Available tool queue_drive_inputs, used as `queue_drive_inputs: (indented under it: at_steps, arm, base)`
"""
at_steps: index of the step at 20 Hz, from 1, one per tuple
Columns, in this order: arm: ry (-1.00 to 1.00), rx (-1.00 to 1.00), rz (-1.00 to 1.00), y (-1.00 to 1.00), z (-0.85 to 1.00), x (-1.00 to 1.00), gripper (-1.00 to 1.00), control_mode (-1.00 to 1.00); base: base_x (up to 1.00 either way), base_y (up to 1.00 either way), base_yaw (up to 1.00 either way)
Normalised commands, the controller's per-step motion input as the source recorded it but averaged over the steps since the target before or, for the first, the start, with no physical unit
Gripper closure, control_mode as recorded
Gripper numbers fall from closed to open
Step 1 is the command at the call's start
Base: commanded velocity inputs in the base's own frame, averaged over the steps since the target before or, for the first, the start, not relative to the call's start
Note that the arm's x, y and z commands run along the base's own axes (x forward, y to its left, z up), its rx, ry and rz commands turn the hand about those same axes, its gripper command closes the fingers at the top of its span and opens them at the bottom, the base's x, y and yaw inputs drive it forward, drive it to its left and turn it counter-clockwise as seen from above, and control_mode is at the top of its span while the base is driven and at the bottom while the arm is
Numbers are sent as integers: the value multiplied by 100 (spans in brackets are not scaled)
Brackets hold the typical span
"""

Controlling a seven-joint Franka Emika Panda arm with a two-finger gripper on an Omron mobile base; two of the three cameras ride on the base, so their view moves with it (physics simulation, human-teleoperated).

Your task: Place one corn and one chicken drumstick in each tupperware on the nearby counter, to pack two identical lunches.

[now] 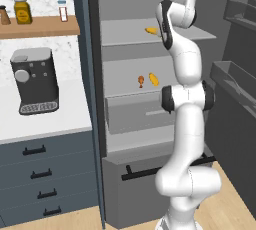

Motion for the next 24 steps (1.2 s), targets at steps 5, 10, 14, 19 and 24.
queue_drive_inputs:
  at_steps: [5, 10, 14, 19, 24]
  arm:
    - [0, -9, 5, 0, -26, 36, 100, -100]
    - [5, -8, 10, 5, -49, 27, 100, -100]
    - [4, 1, 20, 36, -95, -68, 100, -100]
    - [0, 0, 2, 35, -66, -100, 100, -100]
    - [0, 4, -4, 2, -2, -100, 100, -100]
  base:
    - [0, 0, 0]
    - [0, 0, 0]
    - [0, 0, 0]
    - [0, 0, 0]
    - [0, 0, 0]
